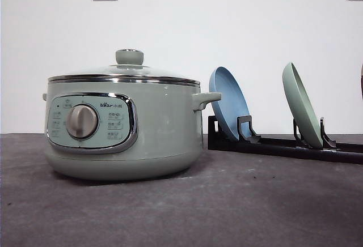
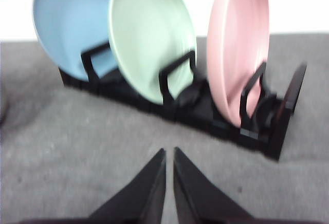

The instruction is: Transfer potato from steamer to green plate

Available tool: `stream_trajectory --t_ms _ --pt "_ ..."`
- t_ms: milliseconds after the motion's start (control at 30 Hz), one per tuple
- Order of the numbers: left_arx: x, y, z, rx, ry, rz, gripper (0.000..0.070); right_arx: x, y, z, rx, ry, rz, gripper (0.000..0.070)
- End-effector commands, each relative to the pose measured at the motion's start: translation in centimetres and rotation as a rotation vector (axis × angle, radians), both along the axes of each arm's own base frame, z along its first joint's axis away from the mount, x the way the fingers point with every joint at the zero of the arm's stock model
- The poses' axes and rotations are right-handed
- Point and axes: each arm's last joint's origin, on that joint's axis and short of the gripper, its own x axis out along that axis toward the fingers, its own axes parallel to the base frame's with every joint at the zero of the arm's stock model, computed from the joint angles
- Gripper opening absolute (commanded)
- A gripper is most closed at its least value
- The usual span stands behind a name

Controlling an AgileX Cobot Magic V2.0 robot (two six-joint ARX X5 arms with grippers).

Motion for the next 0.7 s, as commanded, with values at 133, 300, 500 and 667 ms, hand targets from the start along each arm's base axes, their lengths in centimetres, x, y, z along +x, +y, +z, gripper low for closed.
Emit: stream_trajectory --t_ms 133,300,500,667 --pt "0.1 0.0 -0.4 -0.072 -0.007 -0.003 0.0005 0.0 0.0 0.0 0.151 0.006 0.001 0.0013" --pt "0.1 -0.1 0.1 -0.132 -0.007 -0.007 0.0005 -0.1 0.3 0.5 0.237 0.005 0.067 0.0007" --pt "-0.1 -0.1 3.5 -0.239 -0.065 -0.002 0.0005 -0.6 0.3 3.4 0.304 -0.052 0.068 0.0006" --pt "0.2 0.0 7.7 -0.237 -0.096 0.019 0.0005 -1.2 0.3 6.6 0.322 -0.014 0.088 0.0005"
